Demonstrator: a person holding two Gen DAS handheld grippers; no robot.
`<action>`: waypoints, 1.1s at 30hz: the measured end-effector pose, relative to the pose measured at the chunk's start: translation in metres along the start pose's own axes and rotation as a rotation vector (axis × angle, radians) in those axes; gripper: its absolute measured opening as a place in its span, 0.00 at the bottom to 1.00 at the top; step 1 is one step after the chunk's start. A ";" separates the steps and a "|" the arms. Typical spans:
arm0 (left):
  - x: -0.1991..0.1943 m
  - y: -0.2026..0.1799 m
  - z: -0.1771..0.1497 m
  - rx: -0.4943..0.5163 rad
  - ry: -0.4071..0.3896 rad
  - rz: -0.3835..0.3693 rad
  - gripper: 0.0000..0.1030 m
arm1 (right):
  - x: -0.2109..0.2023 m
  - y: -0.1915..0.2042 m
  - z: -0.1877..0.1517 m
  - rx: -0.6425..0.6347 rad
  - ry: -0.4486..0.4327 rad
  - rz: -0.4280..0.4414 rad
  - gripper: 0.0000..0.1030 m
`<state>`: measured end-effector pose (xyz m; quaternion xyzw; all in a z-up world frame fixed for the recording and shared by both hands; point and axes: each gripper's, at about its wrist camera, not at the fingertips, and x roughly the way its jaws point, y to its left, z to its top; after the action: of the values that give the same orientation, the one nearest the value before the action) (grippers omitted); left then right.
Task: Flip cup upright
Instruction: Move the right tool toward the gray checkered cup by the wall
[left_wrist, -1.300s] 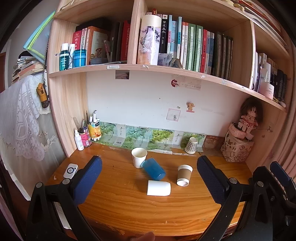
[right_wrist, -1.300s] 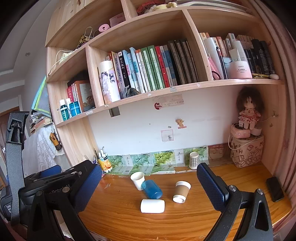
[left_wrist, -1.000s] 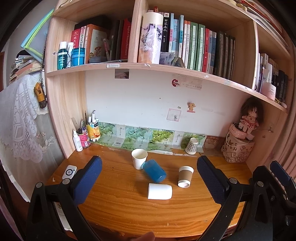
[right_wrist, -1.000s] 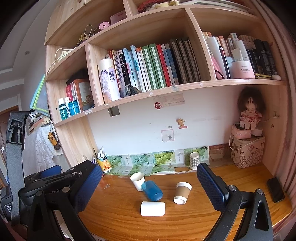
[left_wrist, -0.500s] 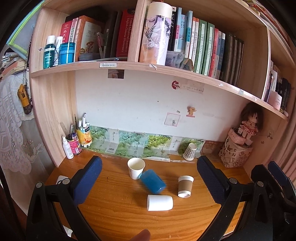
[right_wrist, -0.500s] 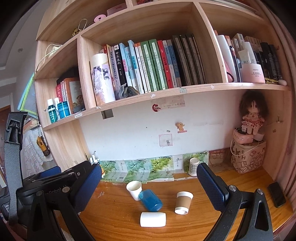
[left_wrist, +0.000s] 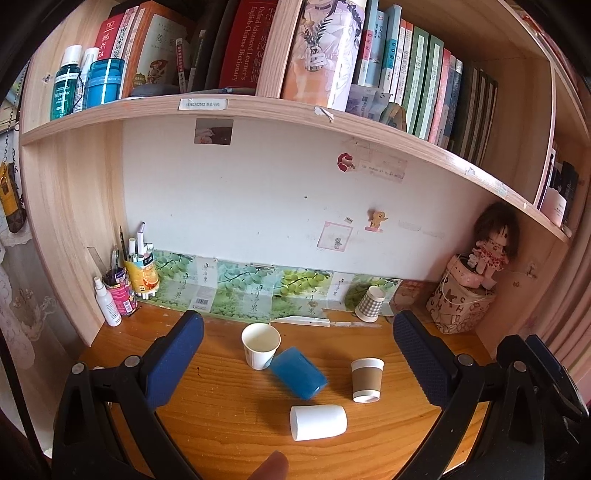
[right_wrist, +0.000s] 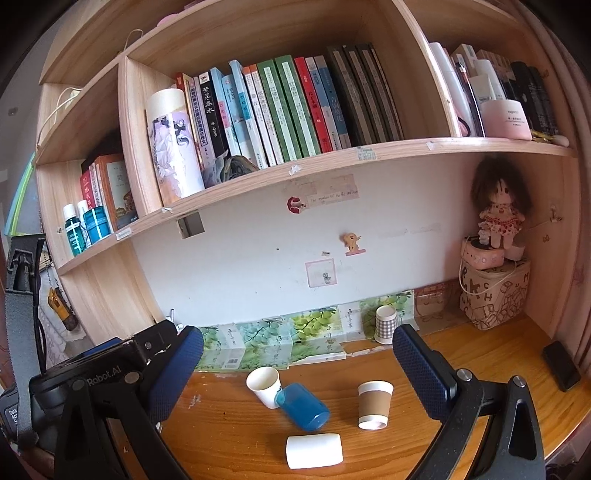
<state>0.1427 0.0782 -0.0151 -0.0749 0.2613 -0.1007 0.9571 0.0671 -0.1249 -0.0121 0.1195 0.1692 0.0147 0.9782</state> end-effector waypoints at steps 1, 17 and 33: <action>0.002 0.001 0.001 -0.004 0.005 -0.010 0.99 | 0.001 0.000 0.000 0.003 0.000 -0.015 1.00; 0.037 -0.002 -0.003 -0.064 0.131 -0.004 0.99 | 0.035 -0.020 -0.001 0.034 0.075 -0.025 1.00; 0.095 -0.059 -0.008 -0.083 0.303 0.189 0.99 | 0.117 -0.115 0.016 0.070 0.281 -0.017 1.00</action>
<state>0.2095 -0.0016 -0.0559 -0.0733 0.4123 -0.0094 0.9080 0.1809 -0.2322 -0.0634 0.1488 0.3061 0.0171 0.9401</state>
